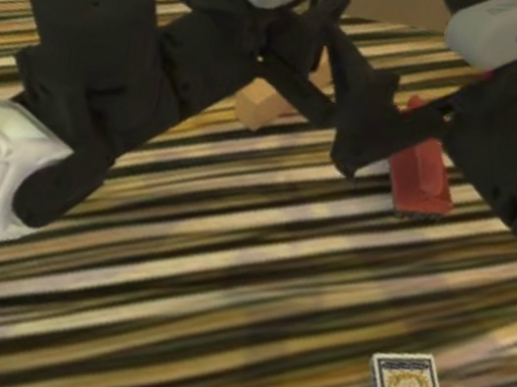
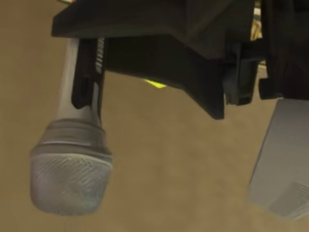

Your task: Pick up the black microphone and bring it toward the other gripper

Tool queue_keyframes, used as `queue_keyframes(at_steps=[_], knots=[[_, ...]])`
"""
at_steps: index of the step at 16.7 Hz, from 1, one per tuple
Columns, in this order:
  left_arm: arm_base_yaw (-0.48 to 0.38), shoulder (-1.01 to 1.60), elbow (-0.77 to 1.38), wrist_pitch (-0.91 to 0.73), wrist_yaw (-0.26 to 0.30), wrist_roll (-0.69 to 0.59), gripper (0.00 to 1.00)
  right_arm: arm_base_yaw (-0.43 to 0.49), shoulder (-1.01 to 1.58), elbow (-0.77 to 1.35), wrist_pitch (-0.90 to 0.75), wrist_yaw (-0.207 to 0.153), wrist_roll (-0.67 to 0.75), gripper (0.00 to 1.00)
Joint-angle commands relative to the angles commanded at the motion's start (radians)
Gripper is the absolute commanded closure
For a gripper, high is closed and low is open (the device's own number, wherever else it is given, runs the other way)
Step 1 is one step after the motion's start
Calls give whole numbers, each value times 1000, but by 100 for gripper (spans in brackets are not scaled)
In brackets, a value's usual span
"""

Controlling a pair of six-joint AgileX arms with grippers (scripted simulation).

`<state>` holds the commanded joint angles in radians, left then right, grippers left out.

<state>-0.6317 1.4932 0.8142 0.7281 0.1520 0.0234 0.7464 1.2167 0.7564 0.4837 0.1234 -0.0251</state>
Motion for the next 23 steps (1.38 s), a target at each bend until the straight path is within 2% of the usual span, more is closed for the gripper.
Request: queue_keyframes(at_steps=[8, 14, 23], knots=[[0, 0, 0, 0, 0, 0, 100, -28, 334, 268, 60, -25, 2, 0], [0, 0, 0, 0, 0, 0, 100, -33, 370, 301, 66, -29, 2, 0], [0, 0, 0, 0, 0, 0, 100, -33, 370, 301, 66, -29, 2, 68]])
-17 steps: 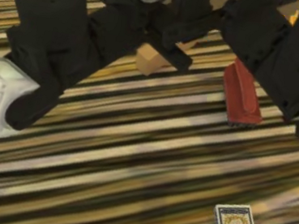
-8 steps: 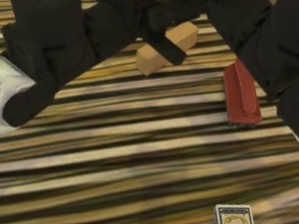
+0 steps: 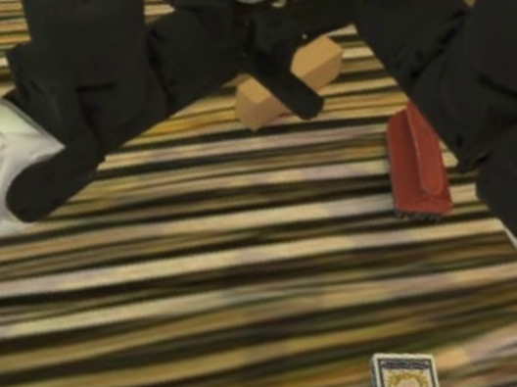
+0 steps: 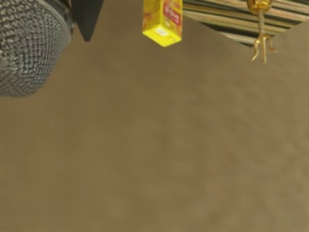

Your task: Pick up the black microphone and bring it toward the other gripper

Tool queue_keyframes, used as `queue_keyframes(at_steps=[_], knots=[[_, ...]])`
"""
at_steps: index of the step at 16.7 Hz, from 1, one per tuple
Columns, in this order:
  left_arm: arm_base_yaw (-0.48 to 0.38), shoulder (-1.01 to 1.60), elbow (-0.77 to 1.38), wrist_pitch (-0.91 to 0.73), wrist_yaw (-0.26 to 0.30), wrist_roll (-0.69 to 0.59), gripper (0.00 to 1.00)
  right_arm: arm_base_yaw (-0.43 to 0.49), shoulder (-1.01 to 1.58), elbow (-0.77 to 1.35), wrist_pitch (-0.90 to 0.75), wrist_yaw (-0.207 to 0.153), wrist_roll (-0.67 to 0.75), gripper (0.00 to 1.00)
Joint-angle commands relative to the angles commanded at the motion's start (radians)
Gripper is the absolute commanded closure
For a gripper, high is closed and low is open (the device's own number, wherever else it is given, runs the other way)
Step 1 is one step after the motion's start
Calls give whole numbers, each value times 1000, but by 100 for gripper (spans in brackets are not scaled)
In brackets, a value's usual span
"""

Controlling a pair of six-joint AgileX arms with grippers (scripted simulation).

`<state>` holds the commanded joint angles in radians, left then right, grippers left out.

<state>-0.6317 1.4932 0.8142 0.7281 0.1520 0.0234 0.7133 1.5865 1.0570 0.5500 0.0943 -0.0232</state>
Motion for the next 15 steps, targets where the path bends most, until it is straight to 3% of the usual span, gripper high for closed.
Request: queue_keyframes(at_steps=[4, 13, 15], knots=[[0, 0, 0, 0, 0, 0, 100, 0, 0, 0, 0, 0, 0, 98], [0, 0, 0, 0, 0, 0, 100, 0, 0, 0, 0, 0, 0, 100], [0, 0, 0, 0, 0, 0, 85, 0, 0, 0, 0, 0, 0, 100]])
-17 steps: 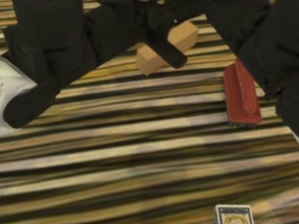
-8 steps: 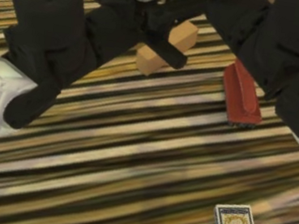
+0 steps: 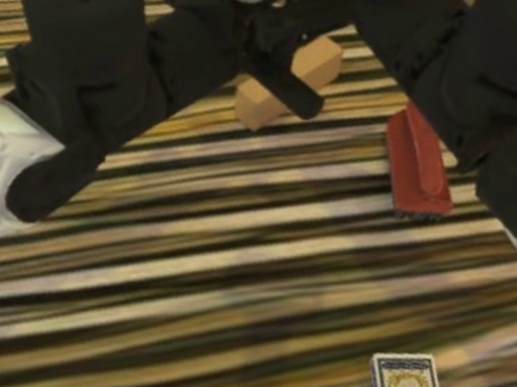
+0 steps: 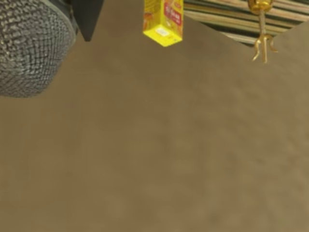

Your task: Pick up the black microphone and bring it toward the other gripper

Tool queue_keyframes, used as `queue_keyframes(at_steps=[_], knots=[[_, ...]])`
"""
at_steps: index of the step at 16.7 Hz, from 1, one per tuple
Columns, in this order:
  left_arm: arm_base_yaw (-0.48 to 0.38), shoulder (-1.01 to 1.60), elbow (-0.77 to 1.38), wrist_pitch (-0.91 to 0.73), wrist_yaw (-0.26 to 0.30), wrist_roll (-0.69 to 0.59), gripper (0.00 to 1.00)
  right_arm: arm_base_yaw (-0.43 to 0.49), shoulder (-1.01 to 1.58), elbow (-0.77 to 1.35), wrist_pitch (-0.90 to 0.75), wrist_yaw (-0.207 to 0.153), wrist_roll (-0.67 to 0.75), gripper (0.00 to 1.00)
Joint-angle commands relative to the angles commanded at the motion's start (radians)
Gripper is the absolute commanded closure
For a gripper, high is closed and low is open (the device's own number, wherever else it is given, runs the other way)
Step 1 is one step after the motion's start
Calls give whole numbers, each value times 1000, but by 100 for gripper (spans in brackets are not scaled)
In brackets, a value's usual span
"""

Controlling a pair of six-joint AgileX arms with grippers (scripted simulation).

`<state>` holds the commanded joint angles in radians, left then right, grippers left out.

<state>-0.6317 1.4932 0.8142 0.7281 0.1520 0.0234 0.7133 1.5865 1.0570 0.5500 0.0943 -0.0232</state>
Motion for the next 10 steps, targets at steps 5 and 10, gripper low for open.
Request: queue_keyframes(at_steps=[5, 10], knots=[[0, 0, 0, 0, 0, 0, 47, 0, 0, 0, 0, 0, 0, 100], [0, 0, 0, 0, 0, 0, 10, 0, 0, 0, 0, 0, 0, 100]])
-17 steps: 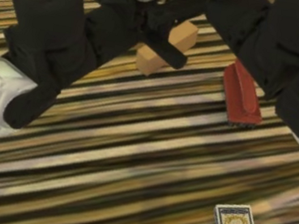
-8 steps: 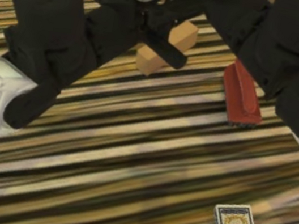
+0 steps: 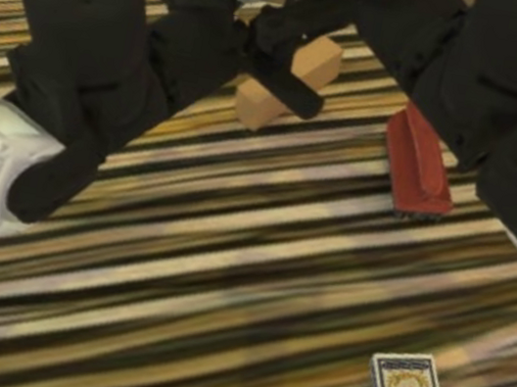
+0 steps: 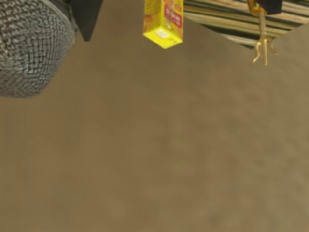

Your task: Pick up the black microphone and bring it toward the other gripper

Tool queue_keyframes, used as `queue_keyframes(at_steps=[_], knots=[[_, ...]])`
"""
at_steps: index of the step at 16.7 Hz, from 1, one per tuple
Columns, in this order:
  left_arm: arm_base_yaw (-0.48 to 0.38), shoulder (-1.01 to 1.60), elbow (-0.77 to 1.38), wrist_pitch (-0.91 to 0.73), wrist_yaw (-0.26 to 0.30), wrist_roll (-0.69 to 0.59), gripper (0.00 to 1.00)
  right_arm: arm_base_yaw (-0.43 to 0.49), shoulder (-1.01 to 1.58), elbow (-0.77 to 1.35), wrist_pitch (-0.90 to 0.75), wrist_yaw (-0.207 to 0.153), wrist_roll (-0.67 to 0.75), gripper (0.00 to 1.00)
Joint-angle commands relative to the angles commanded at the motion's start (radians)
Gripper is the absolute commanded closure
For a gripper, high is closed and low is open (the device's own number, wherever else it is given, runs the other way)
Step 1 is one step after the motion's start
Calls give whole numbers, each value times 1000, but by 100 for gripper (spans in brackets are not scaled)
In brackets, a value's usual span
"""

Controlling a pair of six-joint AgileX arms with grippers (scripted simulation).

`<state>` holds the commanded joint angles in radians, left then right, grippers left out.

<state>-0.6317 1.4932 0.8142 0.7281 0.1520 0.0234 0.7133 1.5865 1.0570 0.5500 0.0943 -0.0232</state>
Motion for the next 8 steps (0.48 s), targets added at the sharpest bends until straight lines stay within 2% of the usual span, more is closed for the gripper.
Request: queue_keyframes(at_steps=[1, 2, 8], knots=[[0, 0, 0, 0, 0, 0, 2, 0, 0, 0, 0, 0, 0, 100], [0, 0, 0, 0, 0, 0, 0, 0, 0, 0, 0, 0, 0, 100], [0, 0, 0, 0, 0, 0, 0, 0, 0, 0, 0, 0, 0, 100]])
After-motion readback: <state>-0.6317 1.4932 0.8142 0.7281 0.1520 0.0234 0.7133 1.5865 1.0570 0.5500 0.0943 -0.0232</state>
